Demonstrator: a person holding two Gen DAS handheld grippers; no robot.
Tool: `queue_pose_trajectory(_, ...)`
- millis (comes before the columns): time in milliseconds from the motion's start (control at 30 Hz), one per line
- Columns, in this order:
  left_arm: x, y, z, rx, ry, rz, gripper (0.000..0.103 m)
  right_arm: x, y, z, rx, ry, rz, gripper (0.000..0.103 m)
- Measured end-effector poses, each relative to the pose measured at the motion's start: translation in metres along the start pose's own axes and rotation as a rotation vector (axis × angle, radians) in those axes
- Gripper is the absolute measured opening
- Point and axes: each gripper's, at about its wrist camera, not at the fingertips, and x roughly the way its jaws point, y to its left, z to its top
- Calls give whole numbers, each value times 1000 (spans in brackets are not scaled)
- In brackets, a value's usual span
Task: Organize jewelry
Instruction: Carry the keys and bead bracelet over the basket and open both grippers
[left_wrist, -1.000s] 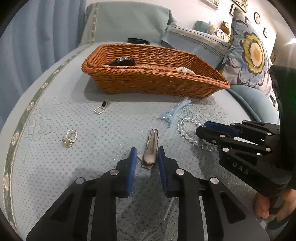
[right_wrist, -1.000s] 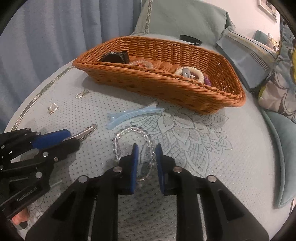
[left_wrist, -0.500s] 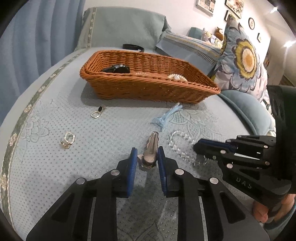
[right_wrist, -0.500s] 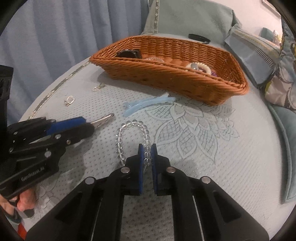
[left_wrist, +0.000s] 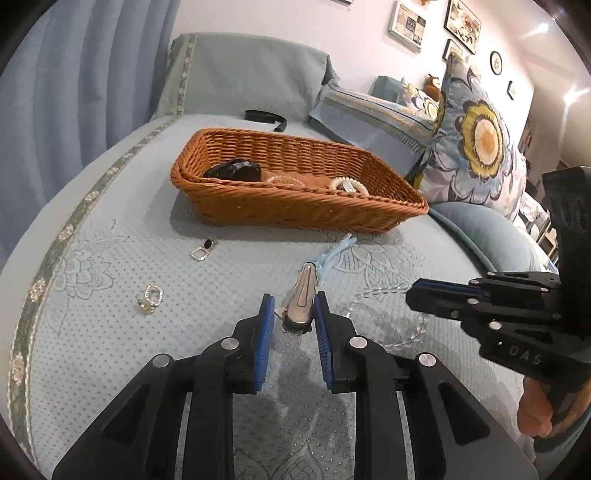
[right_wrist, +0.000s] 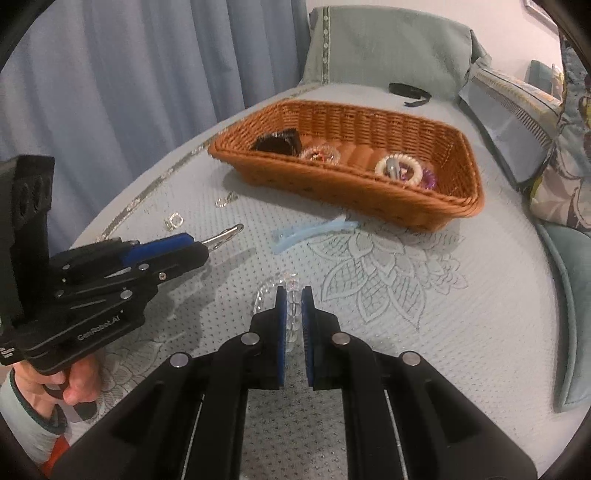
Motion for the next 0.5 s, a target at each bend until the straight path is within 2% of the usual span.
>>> queue_pose_trajectory(500,-17,0,9,-13,-52,-13,20,-29,5,10,-16,-69,-3,6)
